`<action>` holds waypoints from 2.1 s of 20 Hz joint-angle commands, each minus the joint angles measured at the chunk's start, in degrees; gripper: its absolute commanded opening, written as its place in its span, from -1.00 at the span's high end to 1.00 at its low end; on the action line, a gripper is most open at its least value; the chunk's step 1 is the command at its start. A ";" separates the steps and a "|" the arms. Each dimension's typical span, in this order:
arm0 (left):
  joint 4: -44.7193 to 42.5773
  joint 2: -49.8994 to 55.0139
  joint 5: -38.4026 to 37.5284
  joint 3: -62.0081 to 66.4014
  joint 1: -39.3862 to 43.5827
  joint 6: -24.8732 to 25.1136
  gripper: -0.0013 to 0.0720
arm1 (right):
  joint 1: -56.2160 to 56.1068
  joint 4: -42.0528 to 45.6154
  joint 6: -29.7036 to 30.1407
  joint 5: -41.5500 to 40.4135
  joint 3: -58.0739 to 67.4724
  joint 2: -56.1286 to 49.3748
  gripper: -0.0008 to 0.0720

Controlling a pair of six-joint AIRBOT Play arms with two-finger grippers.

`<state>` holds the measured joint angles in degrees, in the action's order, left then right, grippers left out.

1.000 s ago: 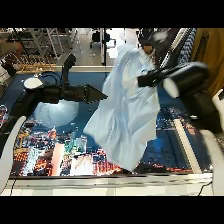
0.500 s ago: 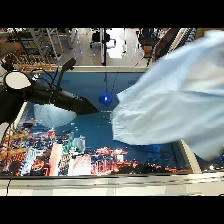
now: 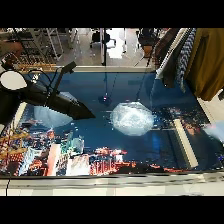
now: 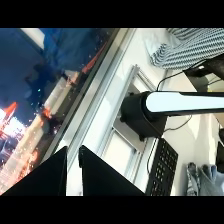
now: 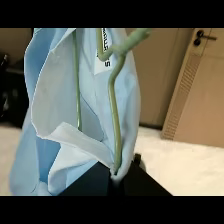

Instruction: Fold the clothes and pants, and hang the long-sleeved shirts on hangers.

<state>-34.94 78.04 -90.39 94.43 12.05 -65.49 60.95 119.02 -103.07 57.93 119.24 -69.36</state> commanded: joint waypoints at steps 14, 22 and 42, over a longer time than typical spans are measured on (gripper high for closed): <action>-0.22 -0.04 -9.35 -0.02 0.09 -6.69 0.73 | 25.92 -0.55 -27.58 -27.82 0.22 -8.59 0.91; -0.22 -0.04 -13.84 -0.02 0.11 -11.67 0.73 | 26.73 -2.19 -28.46 -23.87 -0.33 -10.45 0.91; -0.24 -0.02 -15.54 -0.04 0.11 -11.67 0.73 | 29.42 -8.81 -28.46 -30.53 -0.39 -11.30 0.91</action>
<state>-35.16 78.02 -105.78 94.41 12.12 -77.19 89.10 112.44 -131.52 25.63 118.85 -80.16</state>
